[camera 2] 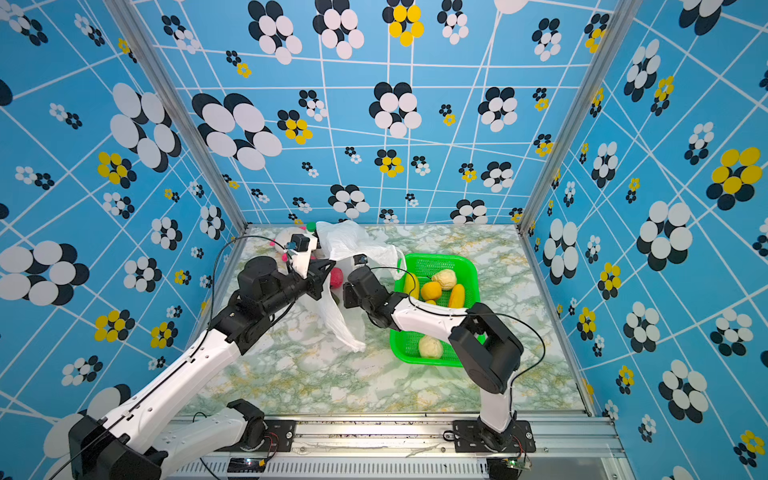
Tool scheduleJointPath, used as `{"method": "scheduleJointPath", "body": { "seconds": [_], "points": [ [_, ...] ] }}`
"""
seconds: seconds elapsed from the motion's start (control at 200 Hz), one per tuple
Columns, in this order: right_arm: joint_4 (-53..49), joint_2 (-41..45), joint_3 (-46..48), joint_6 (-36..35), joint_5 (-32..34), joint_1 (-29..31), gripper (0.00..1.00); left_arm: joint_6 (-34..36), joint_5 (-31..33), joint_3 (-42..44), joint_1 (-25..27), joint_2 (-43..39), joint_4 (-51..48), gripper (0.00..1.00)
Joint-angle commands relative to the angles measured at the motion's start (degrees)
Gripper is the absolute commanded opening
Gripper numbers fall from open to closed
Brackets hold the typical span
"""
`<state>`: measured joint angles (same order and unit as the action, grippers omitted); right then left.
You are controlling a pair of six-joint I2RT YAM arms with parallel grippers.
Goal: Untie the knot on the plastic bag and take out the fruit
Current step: 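Lower the open right gripper into the bag around the pink fruit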
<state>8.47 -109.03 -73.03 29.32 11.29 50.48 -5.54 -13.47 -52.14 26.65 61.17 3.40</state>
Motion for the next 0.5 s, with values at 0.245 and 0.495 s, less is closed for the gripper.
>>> {"method": "scheduleJointPath", "body": {
  "seconds": [0.245,0.495],
  "points": [
    [-9.75,-15.18,-20.88,2.58,5.22,-0.43,0.69,1.16,-1.11,-0.87,0.15,0.93,1.69,0.0],
    [-14.35,-26.24,-33.22,3.64,2.52,-1.18,0.99,1.05,-2.3,-0.83,0.23,1.44,2.22,0.0]
  ]
}}
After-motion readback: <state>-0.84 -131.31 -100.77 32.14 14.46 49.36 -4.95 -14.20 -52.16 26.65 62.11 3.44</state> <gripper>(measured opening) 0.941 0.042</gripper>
